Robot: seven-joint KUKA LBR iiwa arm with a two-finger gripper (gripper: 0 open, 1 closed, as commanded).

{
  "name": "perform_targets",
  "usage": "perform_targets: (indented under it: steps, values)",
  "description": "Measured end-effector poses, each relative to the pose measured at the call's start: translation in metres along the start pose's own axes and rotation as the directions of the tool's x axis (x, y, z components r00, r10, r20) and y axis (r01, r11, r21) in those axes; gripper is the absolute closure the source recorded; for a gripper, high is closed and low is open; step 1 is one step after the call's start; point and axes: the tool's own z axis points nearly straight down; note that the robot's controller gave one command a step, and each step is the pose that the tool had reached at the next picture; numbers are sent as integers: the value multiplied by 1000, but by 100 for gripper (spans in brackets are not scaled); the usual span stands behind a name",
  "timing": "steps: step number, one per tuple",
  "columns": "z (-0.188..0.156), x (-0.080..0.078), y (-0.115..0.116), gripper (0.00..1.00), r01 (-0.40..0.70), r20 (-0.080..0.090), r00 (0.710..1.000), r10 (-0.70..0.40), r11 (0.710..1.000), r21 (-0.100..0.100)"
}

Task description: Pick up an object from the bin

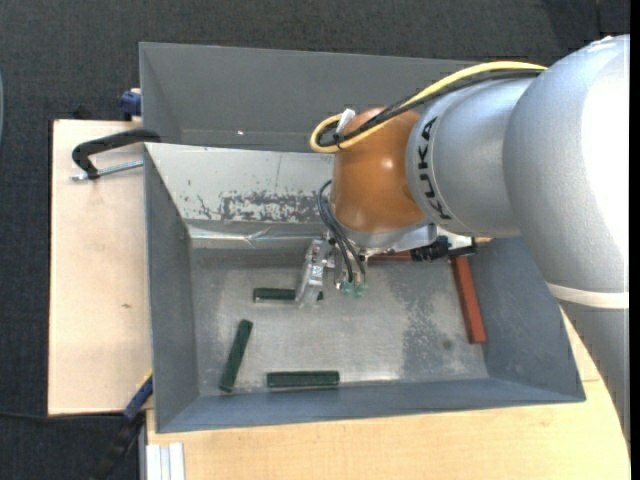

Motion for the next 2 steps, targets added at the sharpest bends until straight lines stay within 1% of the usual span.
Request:
perform_targets:
  steps: [1, 2]
  values:
    - [2, 0, -1, 0, -1, 2, 1000, 1, 1000, 1]
    - [2, 0, -1, 0, -2, 2, 1000, 2, 1000, 1]
